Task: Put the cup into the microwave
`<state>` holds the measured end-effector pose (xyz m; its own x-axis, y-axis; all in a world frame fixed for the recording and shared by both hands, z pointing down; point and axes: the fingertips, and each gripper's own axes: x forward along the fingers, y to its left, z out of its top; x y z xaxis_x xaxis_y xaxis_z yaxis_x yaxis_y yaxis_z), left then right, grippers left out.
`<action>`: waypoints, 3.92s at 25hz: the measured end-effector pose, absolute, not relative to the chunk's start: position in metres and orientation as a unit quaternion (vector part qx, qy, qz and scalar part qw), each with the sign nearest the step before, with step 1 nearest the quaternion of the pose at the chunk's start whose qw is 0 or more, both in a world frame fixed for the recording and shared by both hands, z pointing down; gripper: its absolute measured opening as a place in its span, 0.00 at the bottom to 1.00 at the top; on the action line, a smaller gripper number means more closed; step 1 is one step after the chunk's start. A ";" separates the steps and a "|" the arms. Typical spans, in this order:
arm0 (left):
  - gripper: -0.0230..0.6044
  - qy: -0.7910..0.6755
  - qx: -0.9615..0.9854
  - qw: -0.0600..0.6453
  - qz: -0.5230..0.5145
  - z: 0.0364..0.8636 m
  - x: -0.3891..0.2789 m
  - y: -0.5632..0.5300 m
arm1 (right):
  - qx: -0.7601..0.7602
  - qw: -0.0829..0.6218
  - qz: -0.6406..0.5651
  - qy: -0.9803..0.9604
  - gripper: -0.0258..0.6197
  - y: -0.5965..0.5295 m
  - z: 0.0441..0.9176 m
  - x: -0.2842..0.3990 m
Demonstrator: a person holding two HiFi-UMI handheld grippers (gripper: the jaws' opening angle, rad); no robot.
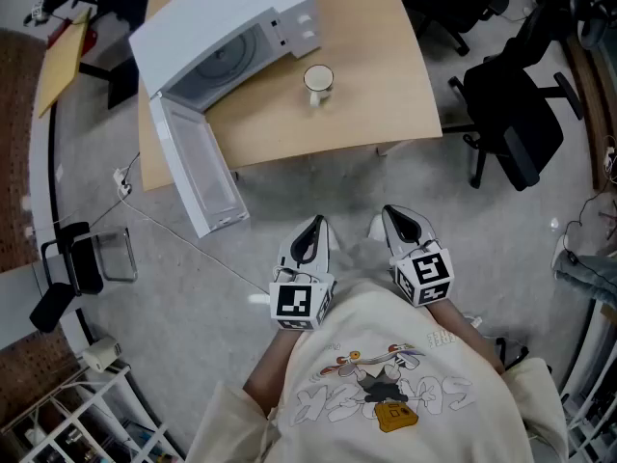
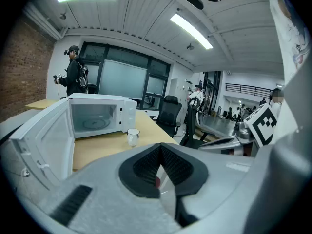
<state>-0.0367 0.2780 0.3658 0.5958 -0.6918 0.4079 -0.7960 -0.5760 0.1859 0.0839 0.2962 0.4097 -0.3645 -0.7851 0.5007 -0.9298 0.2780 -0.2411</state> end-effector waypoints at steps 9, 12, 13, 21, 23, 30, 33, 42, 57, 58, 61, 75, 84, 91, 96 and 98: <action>0.04 -0.444 0.867 0.179 0.142 0.358 -0.008 0.284 | 0.536 0.143 0.252 -0.793 0.05 0.301 0.403 0.121; 0.04 -0.449 0.864 0.178 0.142 0.357 0.006 0.284 | 0.527 0.128 0.248 -0.803 0.05 0.300 0.397 0.129; 0.04 -0.453 0.862 0.177 0.140 0.357 0.009 0.285 | 0.519 0.124 0.248 -0.808 0.05 0.302 0.397 0.129; 0.04 -0.482 0.849 0.176 0.127 0.360 0.015 0.273 | 0.476 0.129 0.250 -0.833 0.18 0.284 0.406 0.130; 0.04 -0.490 0.844 0.179 0.124 0.362 0.009 0.253 | 0.467 0.134 0.252 -0.837 0.18 0.265 0.409 0.123; 0.23 -0.455 0.863 0.186 0.118 0.373 -0.007 0.139 | 0.433 0.157 0.233 -0.856 0.28 0.160 0.413 0.089; 0.34 -0.429 0.876 0.180 0.124 0.373 -0.016 0.088 | 0.427 0.176 0.219 -0.860 0.31 0.108 0.414 0.083; 0.67 -0.338 0.905 0.180 0.185 0.423 -0.003 0.002 | 0.358 0.270 0.136 -0.883 0.56 0.014 0.444 0.076; 0.69 -0.350 0.895 0.166 0.220 0.534 0.035 -0.046 | 0.243 0.309 0.065 -0.917 0.61 -0.049 0.551 0.066; 0.68 -0.352 0.895 0.164 0.218 0.536 0.036 -0.047 | 0.240 0.305 0.064 -0.919 0.60 -0.051 0.554 0.065; 0.68 -0.363 0.894 0.164 0.203 0.539 0.037 -0.050 | 0.232 0.291 0.065 -0.926 0.60 -0.053 0.558 0.063; 0.45 -0.374 0.895 0.115 0.215 0.554 0.021 -0.028 | 0.166 0.265 0.047 -0.949 0.59 -0.043 0.551 0.057; 0.15 -0.375 0.892 0.120 0.221 0.564 0.025 -0.020 | 0.127 0.269 0.022 -0.954 0.60 -0.056 0.548 0.034; 0.15 -0.383 0.890 0.108 0.223 0.557 0.019 -0.028 | 0.141 0.267 0.026 -0.953 0.59 -0.062 0.545 0.030; 0.15 -0.402 0.883 0.113 0.212 0.538 0.005 -0.038 | 0.144 0.260 0.022 -0.954 0.58 -0.070 0.528 0.018; 0.15 -0.414 0.879 0.113 0.207 0.528 -0.005 -0.040 | 0.138 0.254 0.019 -0.957 0.57 -0.072 0.519 0.007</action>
